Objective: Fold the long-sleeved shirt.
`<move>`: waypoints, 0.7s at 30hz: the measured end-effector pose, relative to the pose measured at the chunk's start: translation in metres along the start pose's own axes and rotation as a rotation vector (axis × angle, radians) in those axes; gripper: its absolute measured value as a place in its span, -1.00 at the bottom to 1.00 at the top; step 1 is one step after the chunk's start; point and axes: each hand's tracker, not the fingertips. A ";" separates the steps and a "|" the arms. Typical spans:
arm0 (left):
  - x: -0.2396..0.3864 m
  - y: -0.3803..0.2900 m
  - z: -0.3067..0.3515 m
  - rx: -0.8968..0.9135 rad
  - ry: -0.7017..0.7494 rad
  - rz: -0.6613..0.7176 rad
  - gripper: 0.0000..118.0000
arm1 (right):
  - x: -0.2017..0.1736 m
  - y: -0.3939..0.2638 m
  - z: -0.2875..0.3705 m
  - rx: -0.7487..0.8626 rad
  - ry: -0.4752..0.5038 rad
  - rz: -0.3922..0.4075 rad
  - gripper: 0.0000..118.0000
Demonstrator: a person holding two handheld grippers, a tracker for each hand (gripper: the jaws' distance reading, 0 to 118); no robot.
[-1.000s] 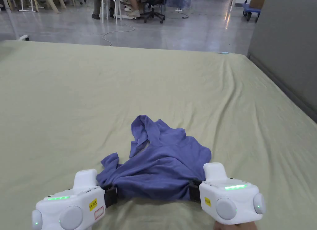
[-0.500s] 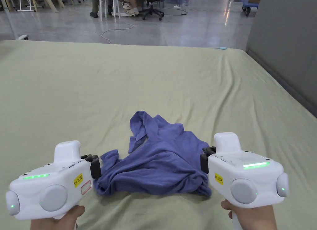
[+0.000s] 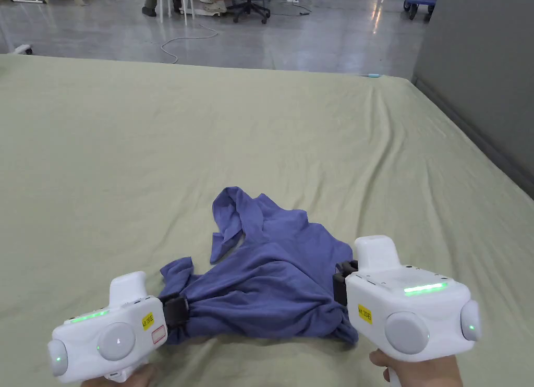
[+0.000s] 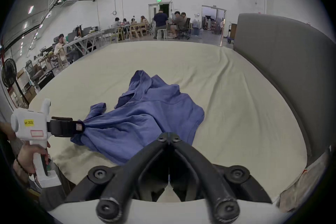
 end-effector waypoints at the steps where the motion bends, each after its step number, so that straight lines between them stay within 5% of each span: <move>1: 0.003 0.000 0.000 -0.006 -0.001 -0.020 -0.53 | 0.000 0.007 -0.008 -0.006 0.005 0.004 -1.00; 3: 0.010 -0.001 -0.003 -0.007 0.013 -0.059 -0.80 | 0.006 0.025 -0.034 -0.018 0.010 0.019 -1.00; 7: 0.014 0.008 0.012 -0.009 -0.006 -0.057 -0.81 | 0.026 0.081 -0.115 -0.079 0.011 0.067 -1.00; 8: 0.014 0.009 0.014 -0.010 -0.012 -0.059 -0.81 | 0.032 0.096 -0.140 -0.127 0.011 0.084 -0.77; 11: 0.017 0.011 0.019 -0.013 -0.010 -0.054 -0.81 | 0.039 0.123 -0.208 -0.233 0.023 0.121 0.45; 17: 0.027 0.007 0.024 -0.022 0.005 -0.058 -0.81 | 0.010 0.119 -0.280 -0.512 0.056 0.230 0.36; 19: 0.020 0.008 0.022 -0.024 0.013 -0.058 -0.81 | 0.005 0.113 -0.273 -0.464 0.012 0.228 0.31; 20: 0.021 0.008 0.021 -0.024 0.018 -0.057 -0.81 | 0.005 0.115 -0.267 -0.461 0.012 0.233 0.07; 21: 0.022 0.009 0.021 -0.025 0.021 -0.057 -0.81 | 0.005 0.118 -0.265 -0.452 0.036 0.237 -0.38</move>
